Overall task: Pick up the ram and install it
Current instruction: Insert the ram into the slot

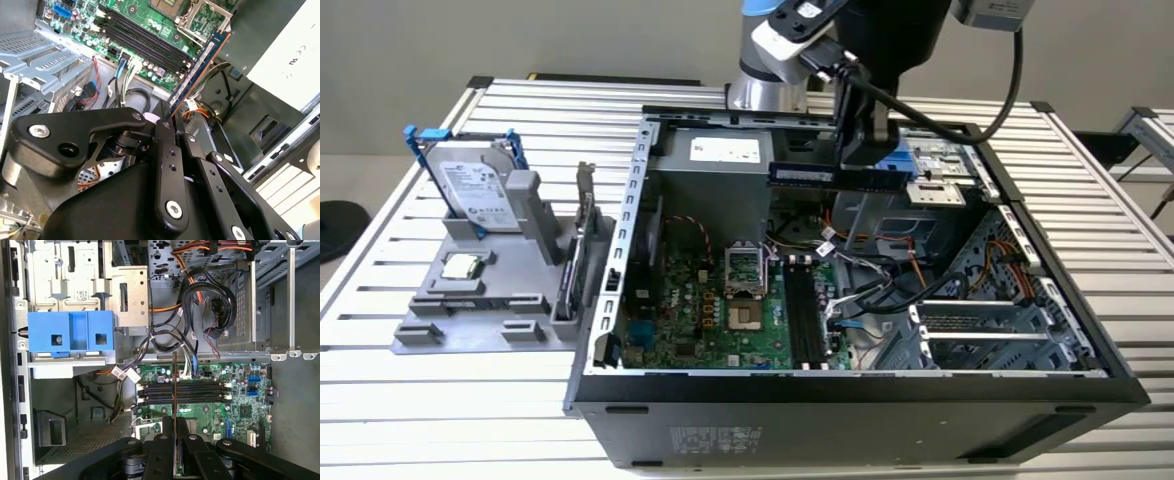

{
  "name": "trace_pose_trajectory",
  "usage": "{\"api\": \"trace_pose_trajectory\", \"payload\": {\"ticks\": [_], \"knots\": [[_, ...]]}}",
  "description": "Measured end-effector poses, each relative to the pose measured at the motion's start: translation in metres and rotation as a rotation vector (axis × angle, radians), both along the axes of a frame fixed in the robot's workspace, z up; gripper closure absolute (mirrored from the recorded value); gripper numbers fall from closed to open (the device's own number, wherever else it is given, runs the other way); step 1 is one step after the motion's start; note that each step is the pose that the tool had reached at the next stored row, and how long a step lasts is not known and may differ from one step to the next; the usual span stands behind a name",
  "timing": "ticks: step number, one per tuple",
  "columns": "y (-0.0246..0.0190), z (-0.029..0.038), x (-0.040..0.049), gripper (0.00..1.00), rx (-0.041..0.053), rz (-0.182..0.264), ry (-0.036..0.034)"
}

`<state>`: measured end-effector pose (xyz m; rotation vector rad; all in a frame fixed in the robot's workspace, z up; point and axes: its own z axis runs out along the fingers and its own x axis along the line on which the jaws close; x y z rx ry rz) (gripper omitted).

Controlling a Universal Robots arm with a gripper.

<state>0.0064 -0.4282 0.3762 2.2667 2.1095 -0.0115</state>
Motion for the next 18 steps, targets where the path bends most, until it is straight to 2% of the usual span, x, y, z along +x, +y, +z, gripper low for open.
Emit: {"api": "trace_pose_trajectory", "payload": {"ticks": [18], "knots": [[0.0000,0.0000,0.0002,1.00,0.0000,-0.141,0.0000]]}}
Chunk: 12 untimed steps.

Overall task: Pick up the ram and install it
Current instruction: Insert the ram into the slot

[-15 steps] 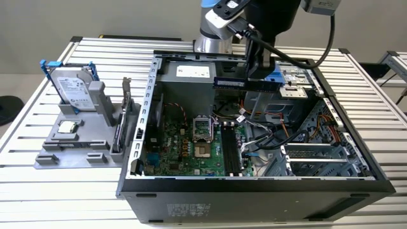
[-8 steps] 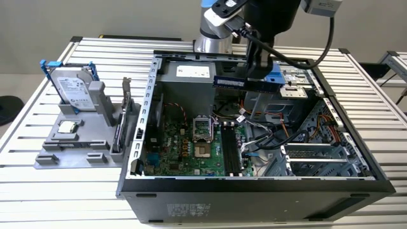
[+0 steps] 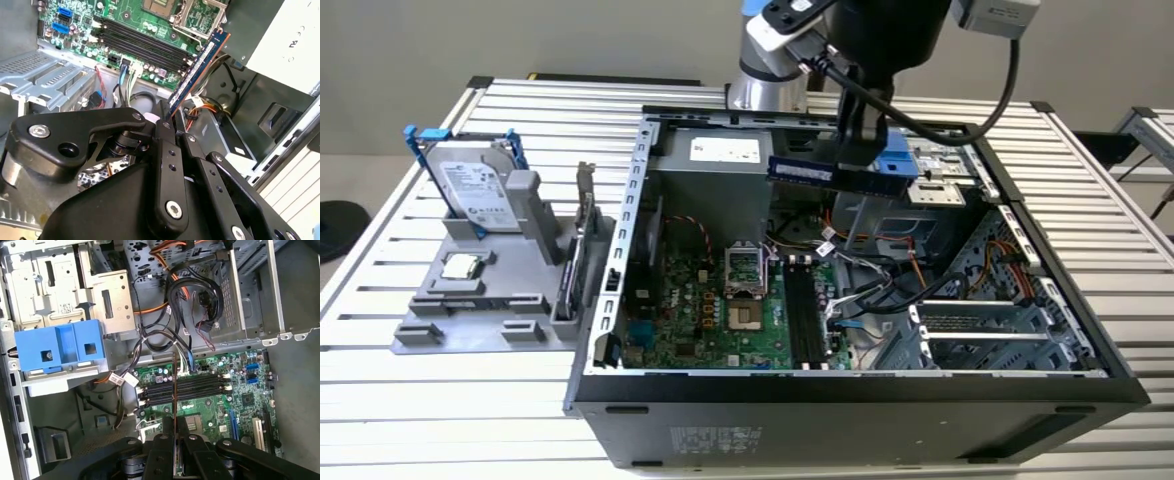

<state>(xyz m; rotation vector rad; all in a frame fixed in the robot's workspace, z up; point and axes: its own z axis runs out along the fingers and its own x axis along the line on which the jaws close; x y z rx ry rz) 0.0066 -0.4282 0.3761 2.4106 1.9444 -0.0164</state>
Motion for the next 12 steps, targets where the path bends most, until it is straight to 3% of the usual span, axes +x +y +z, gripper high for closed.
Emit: {"api": "trace_pose_trajectory", "payload": {"ticks": [12], "knots": [[0.0000,0.0000,0.0001,1.00,0.0000,-0.092,0.0000]]}}
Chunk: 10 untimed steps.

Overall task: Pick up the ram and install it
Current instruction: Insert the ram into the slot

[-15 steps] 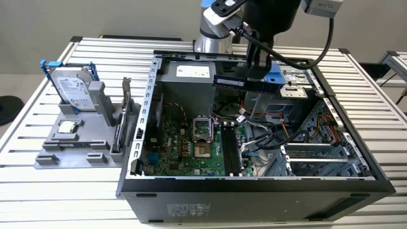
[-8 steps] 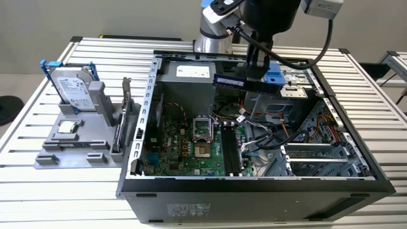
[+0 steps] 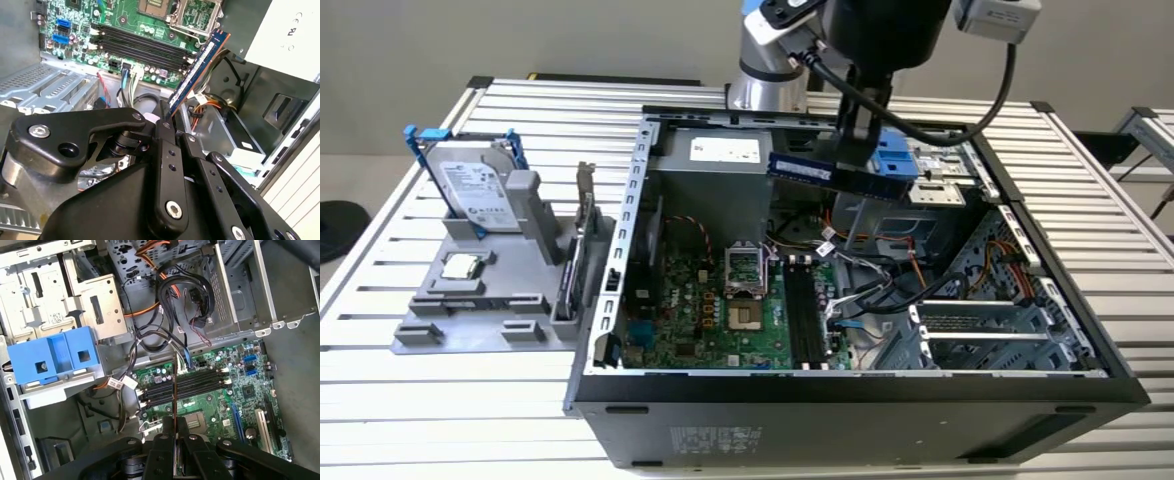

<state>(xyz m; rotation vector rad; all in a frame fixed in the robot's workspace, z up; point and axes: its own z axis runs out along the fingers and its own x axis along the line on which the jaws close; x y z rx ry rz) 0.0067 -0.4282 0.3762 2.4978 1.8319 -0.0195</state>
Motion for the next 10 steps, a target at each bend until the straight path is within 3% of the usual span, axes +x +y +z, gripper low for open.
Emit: {"api": "trace_pose_trajectory", "payload": {"ticks": [10], "knots": [[0.0000,0.0000,0.0001,1.00,0.0000,-0.086,-0.0001]]}}
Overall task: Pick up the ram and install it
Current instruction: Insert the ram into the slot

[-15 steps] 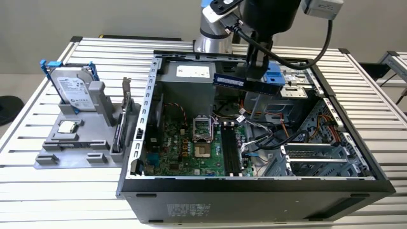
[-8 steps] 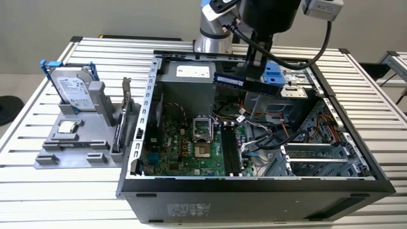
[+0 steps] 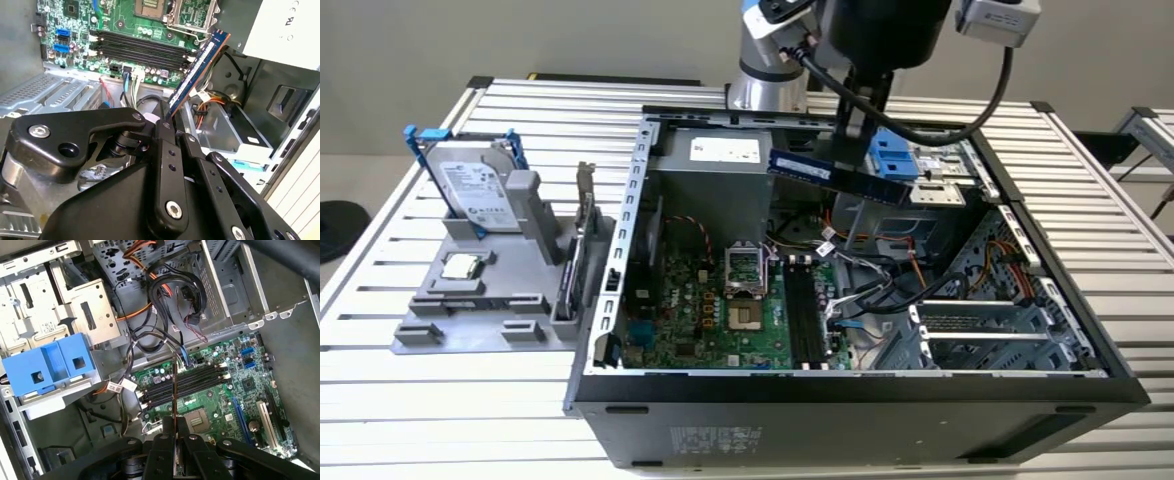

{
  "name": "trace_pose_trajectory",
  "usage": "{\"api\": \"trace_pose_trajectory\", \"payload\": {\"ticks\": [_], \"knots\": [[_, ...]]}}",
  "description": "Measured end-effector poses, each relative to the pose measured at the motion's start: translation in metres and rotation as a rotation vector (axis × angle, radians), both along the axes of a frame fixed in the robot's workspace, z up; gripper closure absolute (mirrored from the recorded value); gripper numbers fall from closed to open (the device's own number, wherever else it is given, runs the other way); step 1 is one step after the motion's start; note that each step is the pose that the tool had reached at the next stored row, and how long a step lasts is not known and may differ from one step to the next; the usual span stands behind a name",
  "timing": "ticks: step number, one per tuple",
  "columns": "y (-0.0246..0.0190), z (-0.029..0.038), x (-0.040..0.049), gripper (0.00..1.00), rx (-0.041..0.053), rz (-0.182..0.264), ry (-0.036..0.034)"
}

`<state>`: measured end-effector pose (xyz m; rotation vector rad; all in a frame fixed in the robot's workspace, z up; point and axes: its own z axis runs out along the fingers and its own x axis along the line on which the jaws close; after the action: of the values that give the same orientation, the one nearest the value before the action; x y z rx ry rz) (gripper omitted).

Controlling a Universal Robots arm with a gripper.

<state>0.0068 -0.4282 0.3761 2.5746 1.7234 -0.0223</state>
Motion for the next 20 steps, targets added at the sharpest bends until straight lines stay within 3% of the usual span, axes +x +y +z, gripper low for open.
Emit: {"api": "trace_pose_trajectory", "payload": {"ticks": [20], "knots": [[0.0000,0.0000,0.0002,1.00,0.0000,-0.208,0.0000]]}}
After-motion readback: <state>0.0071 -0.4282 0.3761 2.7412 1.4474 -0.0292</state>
